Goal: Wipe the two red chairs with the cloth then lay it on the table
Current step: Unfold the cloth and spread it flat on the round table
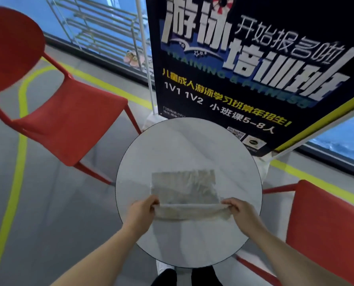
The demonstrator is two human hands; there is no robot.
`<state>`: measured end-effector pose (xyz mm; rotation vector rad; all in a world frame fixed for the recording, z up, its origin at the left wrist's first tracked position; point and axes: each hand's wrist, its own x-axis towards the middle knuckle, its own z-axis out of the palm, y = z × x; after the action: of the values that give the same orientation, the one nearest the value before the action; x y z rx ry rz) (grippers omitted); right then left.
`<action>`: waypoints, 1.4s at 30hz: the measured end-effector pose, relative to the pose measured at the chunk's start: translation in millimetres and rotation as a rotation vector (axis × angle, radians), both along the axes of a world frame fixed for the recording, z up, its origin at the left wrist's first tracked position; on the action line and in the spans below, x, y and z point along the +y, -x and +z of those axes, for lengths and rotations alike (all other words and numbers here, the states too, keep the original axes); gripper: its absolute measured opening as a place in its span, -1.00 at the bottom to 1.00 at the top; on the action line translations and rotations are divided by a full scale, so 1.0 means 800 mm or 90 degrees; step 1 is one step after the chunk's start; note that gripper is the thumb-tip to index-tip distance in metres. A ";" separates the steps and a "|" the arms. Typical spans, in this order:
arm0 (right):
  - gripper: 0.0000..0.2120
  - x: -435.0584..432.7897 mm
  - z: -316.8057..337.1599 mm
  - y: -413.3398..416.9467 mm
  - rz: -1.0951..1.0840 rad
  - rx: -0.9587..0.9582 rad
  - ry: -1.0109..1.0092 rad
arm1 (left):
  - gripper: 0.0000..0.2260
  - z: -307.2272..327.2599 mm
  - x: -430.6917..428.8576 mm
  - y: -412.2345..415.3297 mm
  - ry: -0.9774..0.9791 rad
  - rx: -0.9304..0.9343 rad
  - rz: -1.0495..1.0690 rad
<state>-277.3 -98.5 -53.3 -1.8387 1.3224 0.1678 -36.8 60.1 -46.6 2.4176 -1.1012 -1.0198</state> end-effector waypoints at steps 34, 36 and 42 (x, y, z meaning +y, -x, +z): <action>-0.55 0.032 -0.042 -0.174 0.353 -0.032 0.264 | -0.51 -0.062 -0.056 -0.019 0.023 -0.200 0.172; -0.46 0.030 -0.056 -0.179 0.458 -0.007 0.270 | -0.45 -0.079 -0.055 -0.016 -0.038 -0.269 -0.034; -0.39 0.005 -0.071 -0.178 0.589 0.099 0.322 | -0.41 -0.108 -0.064 -0.018 -0.069 -0.250 -0.213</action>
<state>-134.6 -94.5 -110.2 -2.8138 0.5228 0.4993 -22.3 8.8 -132.8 2.6506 -1.6667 -0.7195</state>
